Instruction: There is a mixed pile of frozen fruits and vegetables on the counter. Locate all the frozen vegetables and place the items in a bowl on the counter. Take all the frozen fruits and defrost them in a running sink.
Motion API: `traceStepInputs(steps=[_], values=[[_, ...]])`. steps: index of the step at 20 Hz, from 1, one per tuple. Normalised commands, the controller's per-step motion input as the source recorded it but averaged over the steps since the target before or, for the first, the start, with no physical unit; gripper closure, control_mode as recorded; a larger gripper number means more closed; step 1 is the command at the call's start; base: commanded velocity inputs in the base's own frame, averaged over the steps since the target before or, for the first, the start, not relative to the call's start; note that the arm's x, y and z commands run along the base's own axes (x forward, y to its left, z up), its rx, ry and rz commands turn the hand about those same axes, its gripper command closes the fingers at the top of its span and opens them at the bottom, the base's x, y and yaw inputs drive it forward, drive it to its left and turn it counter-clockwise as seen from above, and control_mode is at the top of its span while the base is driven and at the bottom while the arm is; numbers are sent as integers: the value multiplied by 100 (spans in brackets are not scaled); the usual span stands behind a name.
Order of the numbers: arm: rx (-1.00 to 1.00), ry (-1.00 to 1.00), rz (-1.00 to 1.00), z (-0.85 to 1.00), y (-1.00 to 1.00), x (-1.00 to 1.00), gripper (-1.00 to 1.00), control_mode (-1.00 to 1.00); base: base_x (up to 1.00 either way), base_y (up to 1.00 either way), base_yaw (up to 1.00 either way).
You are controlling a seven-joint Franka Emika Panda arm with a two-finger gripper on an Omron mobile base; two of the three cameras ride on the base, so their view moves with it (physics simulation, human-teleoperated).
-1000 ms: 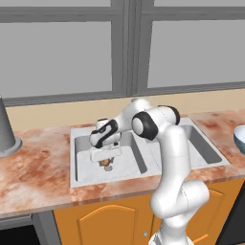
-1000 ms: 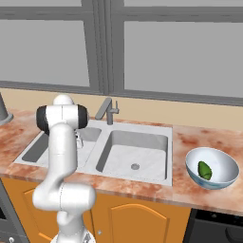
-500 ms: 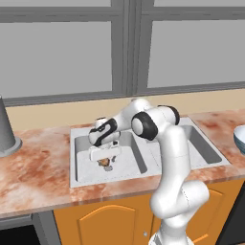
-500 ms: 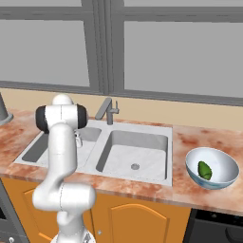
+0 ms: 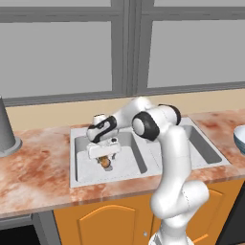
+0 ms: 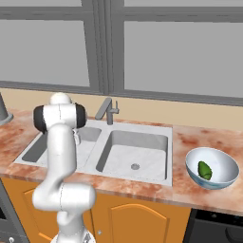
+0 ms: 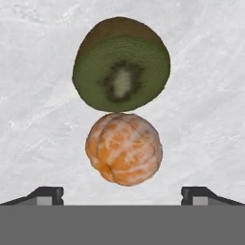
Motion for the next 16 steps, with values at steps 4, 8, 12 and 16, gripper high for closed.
traceStepInputs(steps=[4,8,12,16], values=[[2,2,-14,96,-6,-25,-100,-100,0,0,0],[-2,2,-7,100,0,-33,-100,-100,0,0,0],[-3,-2,-1,100,5,-43,-100,-100,0,0,0],[0,-13,-2,94,0,-55,-100,-100,0,0,0]])
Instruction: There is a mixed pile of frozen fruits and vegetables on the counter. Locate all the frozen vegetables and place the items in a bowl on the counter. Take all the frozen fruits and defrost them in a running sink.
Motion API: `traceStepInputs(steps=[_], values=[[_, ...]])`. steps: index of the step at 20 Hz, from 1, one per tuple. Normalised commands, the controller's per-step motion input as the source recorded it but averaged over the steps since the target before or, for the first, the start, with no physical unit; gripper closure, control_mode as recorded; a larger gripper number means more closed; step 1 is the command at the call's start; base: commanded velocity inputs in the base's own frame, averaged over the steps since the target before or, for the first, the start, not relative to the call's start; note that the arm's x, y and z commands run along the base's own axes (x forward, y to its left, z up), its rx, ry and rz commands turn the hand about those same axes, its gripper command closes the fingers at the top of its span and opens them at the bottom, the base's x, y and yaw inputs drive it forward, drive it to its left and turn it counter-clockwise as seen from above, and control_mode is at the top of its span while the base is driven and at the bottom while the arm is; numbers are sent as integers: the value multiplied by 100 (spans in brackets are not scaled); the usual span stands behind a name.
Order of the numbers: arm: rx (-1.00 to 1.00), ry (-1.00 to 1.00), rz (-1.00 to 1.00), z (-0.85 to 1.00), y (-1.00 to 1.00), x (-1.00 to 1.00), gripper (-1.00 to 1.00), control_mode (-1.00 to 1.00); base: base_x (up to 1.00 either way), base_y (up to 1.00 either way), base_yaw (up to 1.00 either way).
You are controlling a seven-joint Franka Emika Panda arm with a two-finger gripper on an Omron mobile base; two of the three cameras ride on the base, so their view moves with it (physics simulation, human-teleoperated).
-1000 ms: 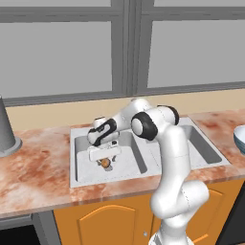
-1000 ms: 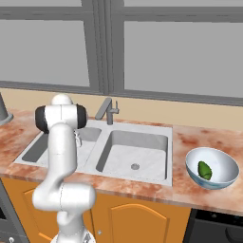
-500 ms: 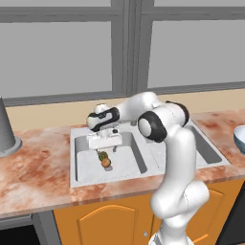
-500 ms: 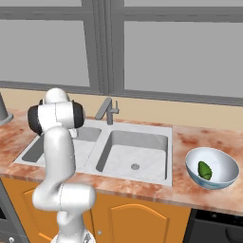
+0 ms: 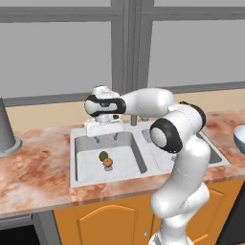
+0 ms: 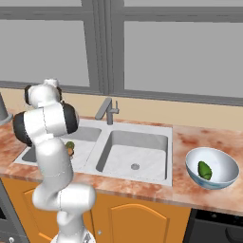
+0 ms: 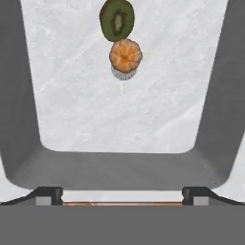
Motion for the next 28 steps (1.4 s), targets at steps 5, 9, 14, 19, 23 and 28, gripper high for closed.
traceStepInputs(steps=[5,9,14,19,23,28], values=[[2,-22,-1,66,-9,-75,-100,-100,0,0,0],[3,-28,0,44,-17,-84,-100,-100,0,0,0],[4,-29,0,33,-21,-83,-100,-100,0,0,0],[11,-25,0,16,-35,-72,-100,-100,0,0,0],[21,-10,1,8,-92,-7,-100,-100,0,0,0],[15,0,2,22,-92,0,-100,-100,0,0,0]])
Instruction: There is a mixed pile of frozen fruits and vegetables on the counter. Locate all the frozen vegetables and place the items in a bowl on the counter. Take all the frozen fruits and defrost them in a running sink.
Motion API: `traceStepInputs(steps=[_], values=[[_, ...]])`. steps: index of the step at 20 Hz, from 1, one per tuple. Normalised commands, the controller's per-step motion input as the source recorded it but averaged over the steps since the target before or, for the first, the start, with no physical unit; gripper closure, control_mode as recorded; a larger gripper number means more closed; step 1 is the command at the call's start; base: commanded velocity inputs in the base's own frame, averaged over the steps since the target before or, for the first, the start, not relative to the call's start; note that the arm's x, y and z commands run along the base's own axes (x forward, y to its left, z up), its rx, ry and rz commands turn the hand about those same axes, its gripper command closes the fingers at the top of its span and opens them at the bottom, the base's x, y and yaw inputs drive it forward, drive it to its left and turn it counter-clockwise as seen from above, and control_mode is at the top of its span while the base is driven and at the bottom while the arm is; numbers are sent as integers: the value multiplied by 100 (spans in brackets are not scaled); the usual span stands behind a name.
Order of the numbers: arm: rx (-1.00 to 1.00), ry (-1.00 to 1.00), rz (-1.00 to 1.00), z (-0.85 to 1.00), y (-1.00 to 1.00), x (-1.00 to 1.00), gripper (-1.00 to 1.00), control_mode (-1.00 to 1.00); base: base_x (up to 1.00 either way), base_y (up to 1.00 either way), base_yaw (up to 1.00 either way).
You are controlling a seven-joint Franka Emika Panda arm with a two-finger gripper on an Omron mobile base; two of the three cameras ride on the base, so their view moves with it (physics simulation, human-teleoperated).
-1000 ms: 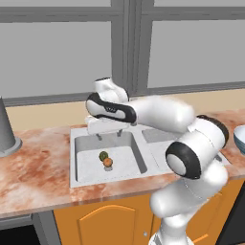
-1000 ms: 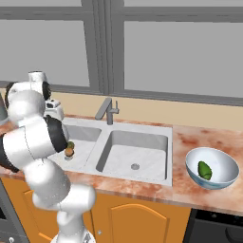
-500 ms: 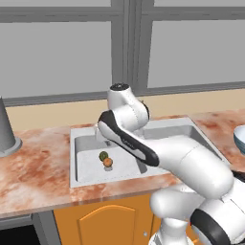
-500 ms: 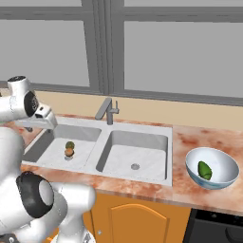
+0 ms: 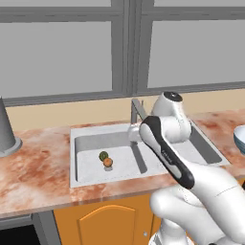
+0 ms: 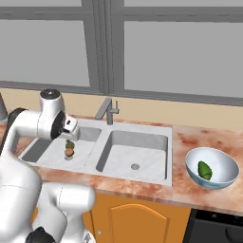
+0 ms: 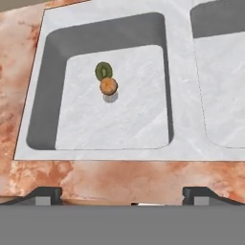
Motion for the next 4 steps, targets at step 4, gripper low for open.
traceStepInputs(steps=[4], values=[[11,0,4,27,-89,0,-100,-100,0,0,0]])
